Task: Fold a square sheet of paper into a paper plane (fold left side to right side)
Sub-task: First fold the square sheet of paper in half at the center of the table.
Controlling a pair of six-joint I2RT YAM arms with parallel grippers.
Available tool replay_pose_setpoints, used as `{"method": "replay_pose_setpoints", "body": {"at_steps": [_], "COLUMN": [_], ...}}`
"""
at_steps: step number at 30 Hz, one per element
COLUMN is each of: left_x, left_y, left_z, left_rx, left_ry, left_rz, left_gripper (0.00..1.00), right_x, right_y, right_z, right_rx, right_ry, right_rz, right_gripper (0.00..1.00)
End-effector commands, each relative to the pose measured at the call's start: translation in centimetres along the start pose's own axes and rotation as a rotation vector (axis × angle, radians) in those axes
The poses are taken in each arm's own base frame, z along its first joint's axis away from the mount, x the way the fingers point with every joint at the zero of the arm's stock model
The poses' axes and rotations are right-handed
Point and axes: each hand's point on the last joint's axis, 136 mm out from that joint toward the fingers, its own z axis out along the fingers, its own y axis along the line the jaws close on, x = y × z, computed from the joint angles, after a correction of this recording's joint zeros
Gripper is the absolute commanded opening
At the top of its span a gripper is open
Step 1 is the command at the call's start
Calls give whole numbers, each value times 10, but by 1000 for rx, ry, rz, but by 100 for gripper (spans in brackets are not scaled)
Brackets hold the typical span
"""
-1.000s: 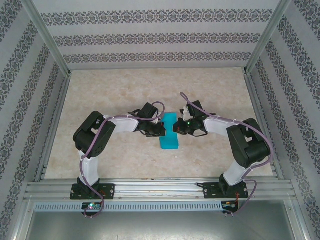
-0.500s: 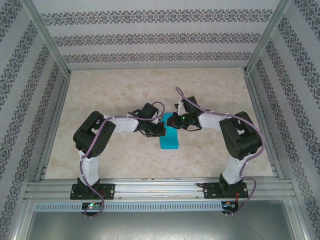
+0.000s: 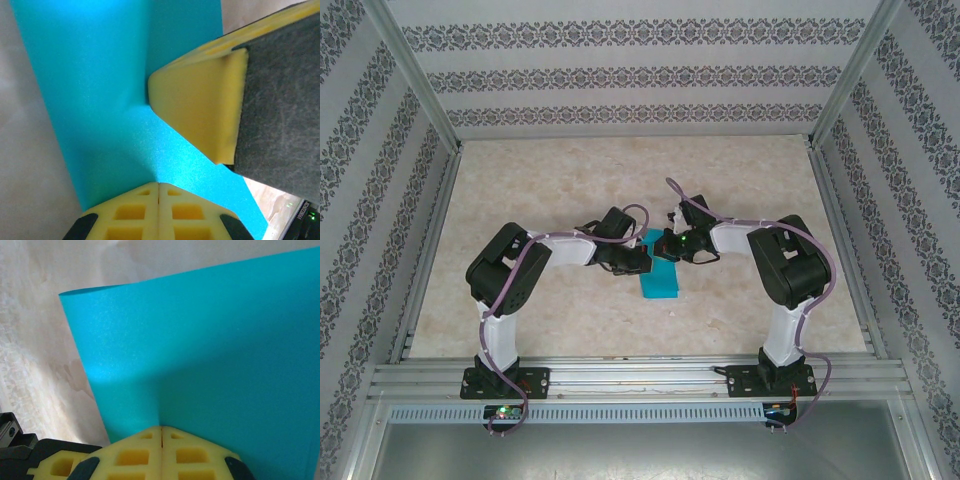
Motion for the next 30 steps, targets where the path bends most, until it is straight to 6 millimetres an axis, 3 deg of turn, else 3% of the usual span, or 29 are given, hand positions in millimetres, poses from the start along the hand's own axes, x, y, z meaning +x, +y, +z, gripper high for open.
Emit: {"method": "replay_pose_setpoints", "body": {"at_steps": [1, 11, 30], "left_x": [50, 91, 139], "left_y": [30, 37, 32], "left_z": [4, -8, -16], "left_rx": [-81, -108, -111], "left_ry": [136, 195, 258], "left_rz": [-90, -114, -128], "left_gripper": [0, 0, 0], "right_x": [12, 12, 15], "right_y": [-42, -52, -50], "right_z": [9, 7, 8], "right_rx": [153, 179, 171], "right_ry": [31, 34, 45], "right_rz": [56, 68, 59], "right_gripper": [0, 0, 0]}}
